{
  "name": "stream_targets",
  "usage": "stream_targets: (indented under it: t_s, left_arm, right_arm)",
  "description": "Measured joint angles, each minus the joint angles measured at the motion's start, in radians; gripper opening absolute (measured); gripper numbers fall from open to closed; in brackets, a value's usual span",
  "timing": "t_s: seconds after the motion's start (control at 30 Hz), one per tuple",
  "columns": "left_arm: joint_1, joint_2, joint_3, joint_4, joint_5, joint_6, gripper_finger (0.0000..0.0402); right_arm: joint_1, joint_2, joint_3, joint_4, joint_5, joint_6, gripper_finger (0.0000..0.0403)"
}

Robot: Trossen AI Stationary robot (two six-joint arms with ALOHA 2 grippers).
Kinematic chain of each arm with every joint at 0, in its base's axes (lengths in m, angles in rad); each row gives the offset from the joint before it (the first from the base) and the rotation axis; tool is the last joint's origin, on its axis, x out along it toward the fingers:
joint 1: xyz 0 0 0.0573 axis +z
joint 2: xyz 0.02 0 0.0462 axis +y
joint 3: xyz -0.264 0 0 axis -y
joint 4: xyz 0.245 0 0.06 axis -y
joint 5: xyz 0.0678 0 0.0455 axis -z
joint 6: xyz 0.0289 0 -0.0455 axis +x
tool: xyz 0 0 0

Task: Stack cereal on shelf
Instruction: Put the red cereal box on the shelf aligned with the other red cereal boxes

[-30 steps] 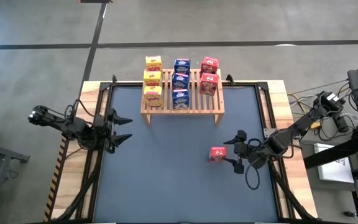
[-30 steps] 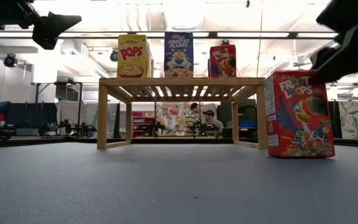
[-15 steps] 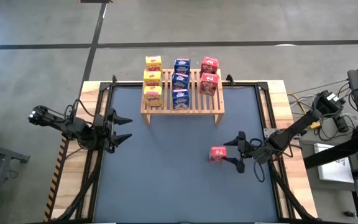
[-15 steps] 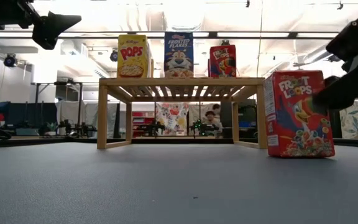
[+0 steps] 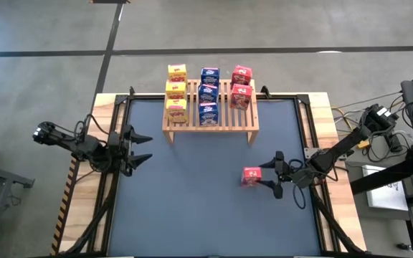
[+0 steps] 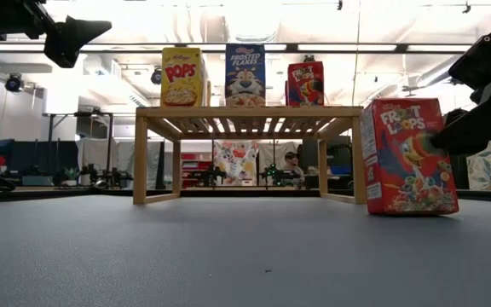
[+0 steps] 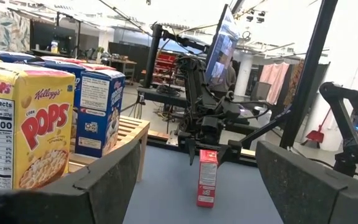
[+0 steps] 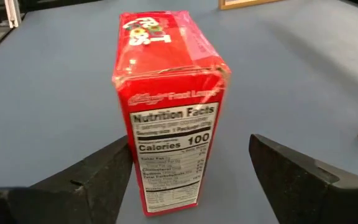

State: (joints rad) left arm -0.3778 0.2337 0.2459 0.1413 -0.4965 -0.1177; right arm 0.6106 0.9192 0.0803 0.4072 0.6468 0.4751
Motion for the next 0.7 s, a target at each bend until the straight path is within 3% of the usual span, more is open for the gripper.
stream_targets:
  t_s: [0.3,0.7]
  left_arm:
    - [0.000,0.001,0.000,0.000,-0.002,-0.005,0.0303]
    - [0.000,0.003,0.000,0.000,-0.002,-0.005,0.0303]
  right_arm:
    - [0.000,0.000,0.000,0.003,-0.008,-0.011,0.0235]
    - [0.000,0.000,-0.001,0.142,-0.027,-0.117,0.0198]
